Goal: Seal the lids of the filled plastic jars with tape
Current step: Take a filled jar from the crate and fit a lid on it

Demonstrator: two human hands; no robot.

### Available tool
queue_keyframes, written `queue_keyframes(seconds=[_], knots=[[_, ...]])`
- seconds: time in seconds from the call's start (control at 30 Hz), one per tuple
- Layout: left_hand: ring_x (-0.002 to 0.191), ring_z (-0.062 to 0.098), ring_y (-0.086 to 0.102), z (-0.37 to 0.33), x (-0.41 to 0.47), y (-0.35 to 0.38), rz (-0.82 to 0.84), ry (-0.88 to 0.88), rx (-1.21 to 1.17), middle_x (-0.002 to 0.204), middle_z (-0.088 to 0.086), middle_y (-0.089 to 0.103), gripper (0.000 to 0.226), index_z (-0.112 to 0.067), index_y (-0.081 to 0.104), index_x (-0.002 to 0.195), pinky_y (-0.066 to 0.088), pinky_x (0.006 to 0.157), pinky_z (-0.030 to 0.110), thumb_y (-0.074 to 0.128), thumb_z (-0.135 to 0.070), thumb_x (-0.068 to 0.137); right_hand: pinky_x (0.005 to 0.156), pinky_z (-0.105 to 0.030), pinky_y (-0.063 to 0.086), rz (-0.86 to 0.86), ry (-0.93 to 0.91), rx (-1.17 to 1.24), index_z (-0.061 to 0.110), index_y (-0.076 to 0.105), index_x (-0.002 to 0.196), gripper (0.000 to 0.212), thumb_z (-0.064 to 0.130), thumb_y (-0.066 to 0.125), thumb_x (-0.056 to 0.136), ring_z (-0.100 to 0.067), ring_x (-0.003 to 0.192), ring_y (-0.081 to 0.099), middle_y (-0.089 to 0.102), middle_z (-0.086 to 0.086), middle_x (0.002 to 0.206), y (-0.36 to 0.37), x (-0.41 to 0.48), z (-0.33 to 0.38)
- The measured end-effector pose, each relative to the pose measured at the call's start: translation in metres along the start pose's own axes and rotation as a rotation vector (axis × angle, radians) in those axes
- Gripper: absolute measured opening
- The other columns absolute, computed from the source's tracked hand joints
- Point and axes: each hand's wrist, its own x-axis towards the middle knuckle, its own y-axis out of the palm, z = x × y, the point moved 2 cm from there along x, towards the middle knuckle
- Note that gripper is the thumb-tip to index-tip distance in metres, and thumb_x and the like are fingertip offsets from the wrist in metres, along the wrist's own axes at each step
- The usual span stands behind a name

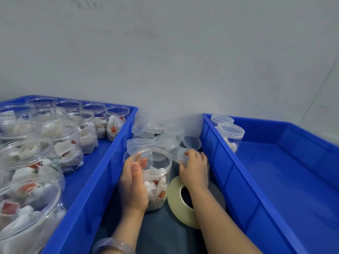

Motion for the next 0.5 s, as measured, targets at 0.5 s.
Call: queue_keyframes(seconds=[0.5], knots=[[0.101,0.013,0.061,-0.001,0.002,0.001,-0.001,-0.059,-0.030,0.104,-0.002,0.066,0.077,-0.019,0.058,0.116,0.045,0.083,0.028,0.026,-0.072,0.070,0.099,-0.012,0.039,0.290,-0.206,0.768,0.035,0.048,0.125,0.052,0.002,0.042,0.085,0.011,0.118,0.046,0.049,0.027,0.123,-0.046,-0.017,0.062]])
